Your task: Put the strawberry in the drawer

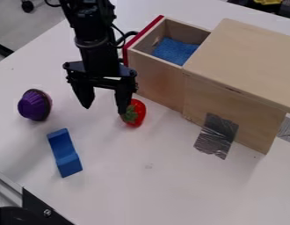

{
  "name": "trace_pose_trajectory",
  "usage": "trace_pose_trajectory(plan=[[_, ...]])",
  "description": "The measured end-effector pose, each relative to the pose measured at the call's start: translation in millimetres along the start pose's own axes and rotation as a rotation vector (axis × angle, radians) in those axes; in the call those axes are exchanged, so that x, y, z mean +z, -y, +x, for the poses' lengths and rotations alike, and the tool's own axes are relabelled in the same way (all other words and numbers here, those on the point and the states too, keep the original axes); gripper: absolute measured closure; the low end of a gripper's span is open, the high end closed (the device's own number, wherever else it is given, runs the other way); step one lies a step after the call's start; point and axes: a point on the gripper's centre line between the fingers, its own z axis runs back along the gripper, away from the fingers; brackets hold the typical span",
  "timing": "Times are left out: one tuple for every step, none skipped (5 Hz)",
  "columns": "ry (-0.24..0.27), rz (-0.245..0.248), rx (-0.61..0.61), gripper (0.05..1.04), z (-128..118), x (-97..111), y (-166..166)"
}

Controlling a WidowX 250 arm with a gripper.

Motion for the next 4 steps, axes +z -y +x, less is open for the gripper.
trace_pose_trajectory(plan=[[0.007, -0.028, -0.017, 0.084, 1, -1, 10], [0.005, -0.048, -0.046, 0.084, 0, -1, 20], [0.017, -0.062, -0.076, 0.084, 1, -1, 31], [0.038, -0.055, -0.111, 0.084, 7, 1, 36]])
